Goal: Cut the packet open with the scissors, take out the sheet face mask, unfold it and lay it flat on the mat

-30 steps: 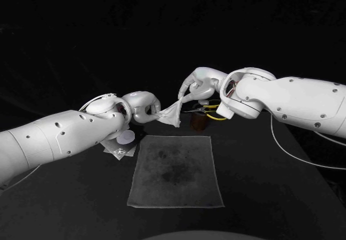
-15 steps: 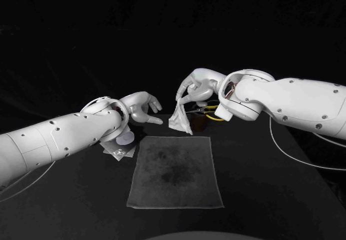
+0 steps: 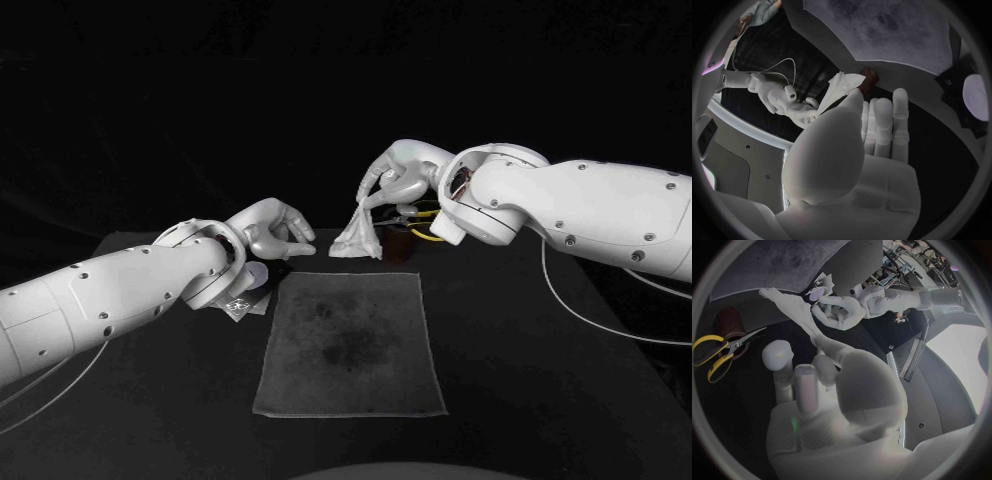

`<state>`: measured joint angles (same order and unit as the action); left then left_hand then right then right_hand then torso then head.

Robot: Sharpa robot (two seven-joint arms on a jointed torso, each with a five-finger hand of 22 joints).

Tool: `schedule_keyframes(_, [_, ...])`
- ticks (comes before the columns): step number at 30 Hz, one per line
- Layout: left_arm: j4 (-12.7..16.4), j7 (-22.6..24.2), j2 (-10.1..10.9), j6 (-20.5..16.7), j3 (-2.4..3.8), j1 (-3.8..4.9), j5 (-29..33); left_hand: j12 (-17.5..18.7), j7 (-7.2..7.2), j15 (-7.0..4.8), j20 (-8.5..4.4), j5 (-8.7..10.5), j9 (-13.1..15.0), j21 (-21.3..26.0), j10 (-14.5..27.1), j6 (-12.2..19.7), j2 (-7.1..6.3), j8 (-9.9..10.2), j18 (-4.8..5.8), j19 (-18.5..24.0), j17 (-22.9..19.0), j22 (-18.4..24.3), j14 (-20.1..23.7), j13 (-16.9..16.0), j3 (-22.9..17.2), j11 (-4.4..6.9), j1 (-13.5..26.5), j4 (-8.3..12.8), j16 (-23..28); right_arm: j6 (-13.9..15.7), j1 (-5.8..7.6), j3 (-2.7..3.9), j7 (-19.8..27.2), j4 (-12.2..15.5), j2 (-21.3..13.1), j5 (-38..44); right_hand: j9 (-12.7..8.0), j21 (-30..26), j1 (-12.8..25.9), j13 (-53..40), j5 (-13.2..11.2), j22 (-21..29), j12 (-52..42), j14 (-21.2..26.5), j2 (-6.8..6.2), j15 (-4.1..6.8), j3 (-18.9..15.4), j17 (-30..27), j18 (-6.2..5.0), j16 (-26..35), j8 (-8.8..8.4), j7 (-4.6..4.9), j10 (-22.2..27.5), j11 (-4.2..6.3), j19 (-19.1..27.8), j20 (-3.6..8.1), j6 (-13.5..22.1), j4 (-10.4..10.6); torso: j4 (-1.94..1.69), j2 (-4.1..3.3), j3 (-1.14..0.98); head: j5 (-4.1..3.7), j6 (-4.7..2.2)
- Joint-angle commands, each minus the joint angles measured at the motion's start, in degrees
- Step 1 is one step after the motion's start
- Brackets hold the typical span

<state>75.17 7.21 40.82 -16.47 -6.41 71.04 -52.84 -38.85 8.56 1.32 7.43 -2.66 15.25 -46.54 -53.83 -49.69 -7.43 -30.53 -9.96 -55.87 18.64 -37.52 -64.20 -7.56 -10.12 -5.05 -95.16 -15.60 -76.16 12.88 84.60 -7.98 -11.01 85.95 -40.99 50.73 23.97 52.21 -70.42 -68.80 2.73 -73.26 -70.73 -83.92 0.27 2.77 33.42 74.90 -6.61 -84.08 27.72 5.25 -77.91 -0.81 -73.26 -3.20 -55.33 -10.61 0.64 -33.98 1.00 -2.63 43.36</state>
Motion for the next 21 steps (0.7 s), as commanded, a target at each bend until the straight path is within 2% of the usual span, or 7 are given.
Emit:
schedule_keyframes(1, [3.47, 6.49, 1.78, -4.56, 0.21, -0.73, 10.87, -2.3, -1.39, -1.59, -1.46, -0.15, 0.58, -2.13, -2.44, -2.56, 0.7, -1.36, -0.69, -1.61, 6.28, -1.3, -4.26, -1.09, -3.37, 1.73, -0.98, -0.45, -1.97, 3.4, -0.51, -0.08, -2.39, -0.19, 0.06, -1.52, 0.01, 0.29, 0.46, -0.03, 0.07, -0.06, -0.21, -3.35, 0.06, 0.31, 0.44, 3.02, -0.75, -0.18, 0.2, 0.02, -0.37, 0.16, -0.24, 0.01, -0.39, -0.02, -0.12, -0.03, 0.01, -0.04, 0.14])
schedule_keyframes(3, [5.56, 8.04, 3.04, -5.32, 0.25, -1.3, 13.45, -2.3, -1.69, -2.03, -2.03, -0.17, 0.58, -2.91, -2.94, -3.38, 0.67, -1.3, -0.65, -1.9, 7.97, -1.85, -5.54, -1.16, -5.43, 2.15, -1.31, -0.56, -2.13, 4.29, -0.86, -0.13, -2.43, -0.28, 0.16, -2.03, 0.01, 0.29, 0.46, -0.03, 0.07, -0.06, -0.21, -3.35, 0.06, 0.31, 0.44, 3.02, -0.75, -0.18, 0.2, 0.02, -0.37, 0.16, -0.24, 0.01, -0.39, -0.02, -0.18, 0.0, -0.04, -0.01, 0.2])
schedule_keyframes(5, [7.38, 9.34, 4.1, -6.2, 0.27, -1.95, 15.7, -1.51, -1.79, -2.2, -2.4, -0.18, 0.43, -3.62, -3.48, -3.95, -0.05, -0.72, -0.56, -1.94, 8.72, -2.42, -6.43, -0.92, -7.72, 2.3, -0.73, -0.73, -1.89, 5.24, -1.21, -0.18, -2.46, -0.37, 0.24, -2.47, 0.01, 0.29, 0.46, -0.03, 0.07, -0.06, -0.21, -3.35, 0.06, 0.31, 0.44, 3.02, -0.75, -0.18, 0.2, 0.02, -0.37, 0.16, -0.24, 0.01, -0.39, -0.02, -0.19, 0.01, -0.09, -0.03, 0.2])
schedule_keyframes(7, [8.73, 10.25, 4.85, -6.8, 0.29, -2.59, 17.25, -0.12, -1.63, -2.22, -2.56, -0.25, 0.23, -4.33, -4.3, -4.23, -1.62, 0.33, -0.5, -1.85, 9.72, -3.04, -7.48, -0.49, -10.73, 2.2, 0.43, -0.51, -1.58, 6.04, -1.54, -0.22, -2.5, -0.48, 0.29, -2.84, 0.01, 0.21, 0.48, 0.01, 0.07, -0.03, -0.17, -3.31, 0.06, 0.31, 0.45, 2.86, -0.76, -0.1, 0.21, 0.01, -0.36, 0.16, -0.21, 0.01, -0.4, -0.01, -0.11, -0.01, -0.06, -0.05, 0.26])
schedule_keyframes(10, [9.9, 10.81, 5.36, -7.06, 0.3, -3.48, 18.46, 0.31, -1.48, -2.13, -2.51, -0.16, 0.17, -4.46, -4.65, -4.08, -2.47, 0.77, -0.49, -1.81, 9.91, -3.18, -7.73, -0.39, -11.49, 2.06, 1.27, -0.54, -1.44, 6.83, -1.9, -0.25, -2.51, -0.53, 0.23, -3.24, 0.01, 0.21, 0.48, 0.01, 0.07, -0.03, -0.17, -3.31, 0.06, 0.31, 0.45, 2.86, -0.76, -0.1, 0.21, 0.01, -0.36, 0.16, -0.21, 0.01, -0.4, -0.01, -0.06, -0.03, 0.02, -0.02, 0.31])
schedule_keyframes(17, [11.67, 10.24, 4.58, -5.39, 0.3, -5.84, 19.63, 2.25, -1.49, -2.02, -2.33, -0.15, 0.18, -4.37, -5.57, -4.69, -3.55, 1.52, -0.51, -1.69, 9.49, -3.22, -7.88, 0.24, -13.35, 1.96, 3.11, -0.47, -0.84, 8.39, -2.57, -0.31, -2.21, 0.6, -0.24, -4.29, 0.0, 0.17, 0.52, 0.01, 0.08, -0.01, -0.18, -3.31, 0.05, 0.32, 0.47, 2.86, -0.77, -0.1, 0.23, 0.0, -0.38, 0.17, -0.2, 0.01, -0.41, 0.0, 0.07, -0.11, 0.02, 0.0, 0.55])
schedule_keyframes(21, [11.44, 9.39, 3.27, -5.42, 0.3, -6.5, 20.02, 5.76, -0.75, -1.41, -2.01, -0.13, -0.26, -3.95, -5.27, -3.6, -4.91, 3.42, -0.42, -1.67, 8.83, -2.99, -7.76, 1.52, -13.9, 1.13, 5.87, -0.84, -0.23, 8.83, -3.04, -0.33, -1.86, 1.26, -0.23, -4.85, 0.0, 0.17, 0.52, 0.01, 0.08, -0.01, -0.18, -3.31, 0.05, 0.32, 0.47, 2.86, -0.77, -0.1, 0.23, 0.0, -0.38, 0.17, -0.2, 0.01, -0.41, 0.0, -0.06, -0.09, -0.06, 0.26, 0.55])
